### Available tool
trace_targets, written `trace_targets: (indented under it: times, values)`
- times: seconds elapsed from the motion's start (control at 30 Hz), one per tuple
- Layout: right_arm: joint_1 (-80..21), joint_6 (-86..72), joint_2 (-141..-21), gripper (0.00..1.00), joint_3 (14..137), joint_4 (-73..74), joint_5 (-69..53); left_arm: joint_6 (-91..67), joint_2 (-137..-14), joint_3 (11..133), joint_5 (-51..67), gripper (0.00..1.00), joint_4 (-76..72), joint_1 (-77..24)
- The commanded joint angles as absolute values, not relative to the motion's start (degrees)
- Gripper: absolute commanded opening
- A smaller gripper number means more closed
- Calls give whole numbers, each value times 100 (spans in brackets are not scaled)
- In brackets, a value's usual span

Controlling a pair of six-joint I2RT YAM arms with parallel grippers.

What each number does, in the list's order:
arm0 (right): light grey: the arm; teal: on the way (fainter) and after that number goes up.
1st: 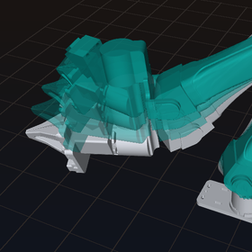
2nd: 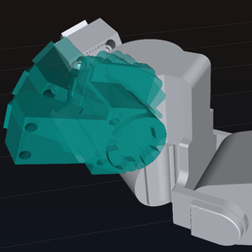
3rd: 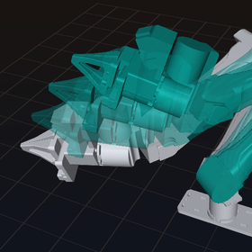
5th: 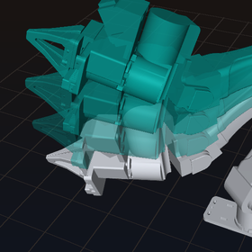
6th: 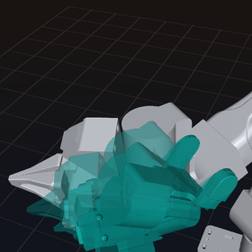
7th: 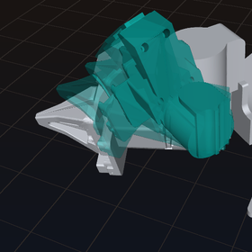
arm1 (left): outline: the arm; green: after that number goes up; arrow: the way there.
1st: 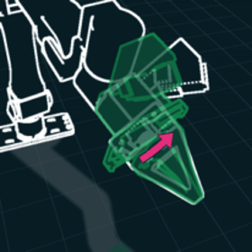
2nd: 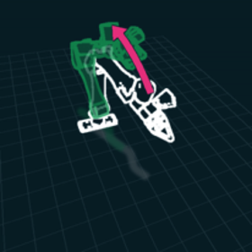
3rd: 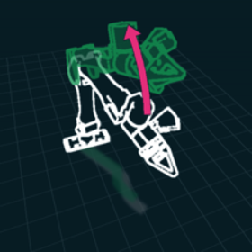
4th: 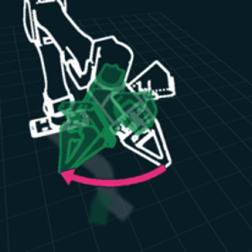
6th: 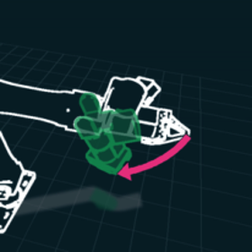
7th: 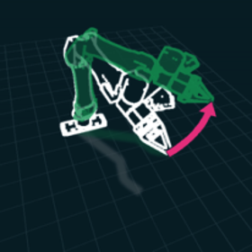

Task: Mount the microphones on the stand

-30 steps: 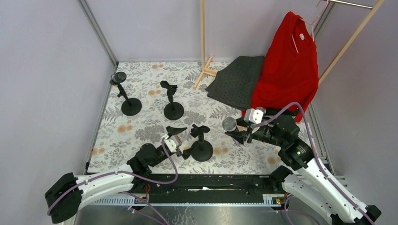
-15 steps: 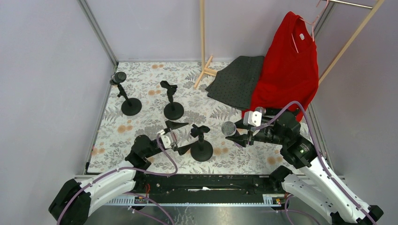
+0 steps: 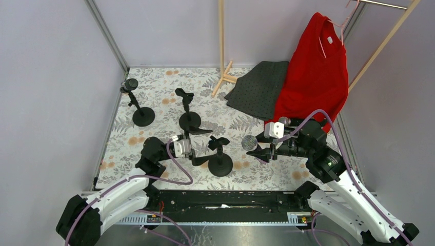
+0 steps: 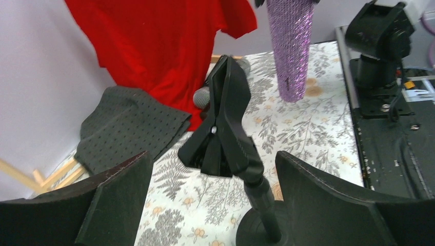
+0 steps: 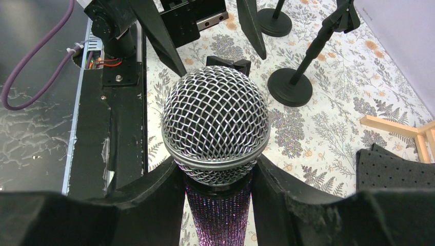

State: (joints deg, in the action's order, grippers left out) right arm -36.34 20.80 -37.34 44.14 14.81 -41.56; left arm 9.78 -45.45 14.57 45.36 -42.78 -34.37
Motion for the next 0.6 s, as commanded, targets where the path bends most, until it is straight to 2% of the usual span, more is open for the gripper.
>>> trace_targets:
  times: [0.0, 0.57]
  values:
    - [-3652, 2188, -3709, 0, 4597, 1187, -4234, 567, -4662, 1753, 5248, 91, -4465, -3410]
    - [-3656, 2285, -3720, 0, 4612, 1166, -4191, 108, -5106, 2011, 5248, 86, -4421, -3410]
